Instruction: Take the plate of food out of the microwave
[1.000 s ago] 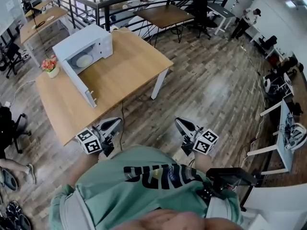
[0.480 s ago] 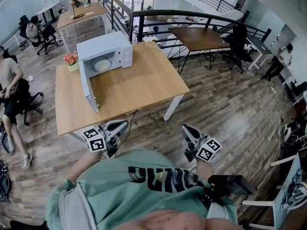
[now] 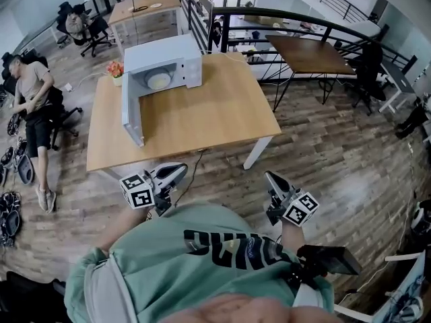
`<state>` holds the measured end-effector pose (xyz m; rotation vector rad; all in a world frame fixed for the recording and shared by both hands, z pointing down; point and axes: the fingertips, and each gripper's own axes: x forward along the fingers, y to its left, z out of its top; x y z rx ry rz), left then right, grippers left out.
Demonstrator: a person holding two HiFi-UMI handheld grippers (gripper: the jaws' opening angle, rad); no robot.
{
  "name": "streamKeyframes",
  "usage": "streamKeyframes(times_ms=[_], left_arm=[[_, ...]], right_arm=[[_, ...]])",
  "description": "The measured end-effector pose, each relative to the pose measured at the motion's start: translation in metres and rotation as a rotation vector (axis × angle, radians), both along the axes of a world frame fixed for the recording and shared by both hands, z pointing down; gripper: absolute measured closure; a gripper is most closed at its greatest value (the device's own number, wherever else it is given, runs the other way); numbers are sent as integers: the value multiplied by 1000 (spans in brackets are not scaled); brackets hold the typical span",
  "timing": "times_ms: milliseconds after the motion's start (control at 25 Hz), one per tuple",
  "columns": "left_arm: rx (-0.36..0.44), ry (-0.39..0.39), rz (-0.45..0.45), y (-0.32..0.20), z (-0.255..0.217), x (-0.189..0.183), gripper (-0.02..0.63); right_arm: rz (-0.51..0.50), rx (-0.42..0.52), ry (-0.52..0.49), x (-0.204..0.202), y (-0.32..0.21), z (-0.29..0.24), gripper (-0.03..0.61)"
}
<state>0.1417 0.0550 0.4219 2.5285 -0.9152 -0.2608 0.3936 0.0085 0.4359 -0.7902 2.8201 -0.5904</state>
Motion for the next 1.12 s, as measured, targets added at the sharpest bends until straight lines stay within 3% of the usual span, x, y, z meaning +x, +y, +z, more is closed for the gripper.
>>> streamKeyframes(times_ms=[200,400,760,960,1120], left_arm=[[-1,31,-33,-25,11,-23,611],[24,58,-18,-87,11,-63,611],[117,14,48,-178,-14,-144,611],[118,9,36,-218,-10,-180,611],[81,13,-14,-242,2,-189,611]], right_arm=[[-50,-21,26,-33,-34,14,574],[-56,-10,77,-87,-93,0,574],[-35,26,108,-189,-179,-29,574],[-66,14,129,-235,-221,-23,574],[-128,1,128,-254,-253,-13,574]])
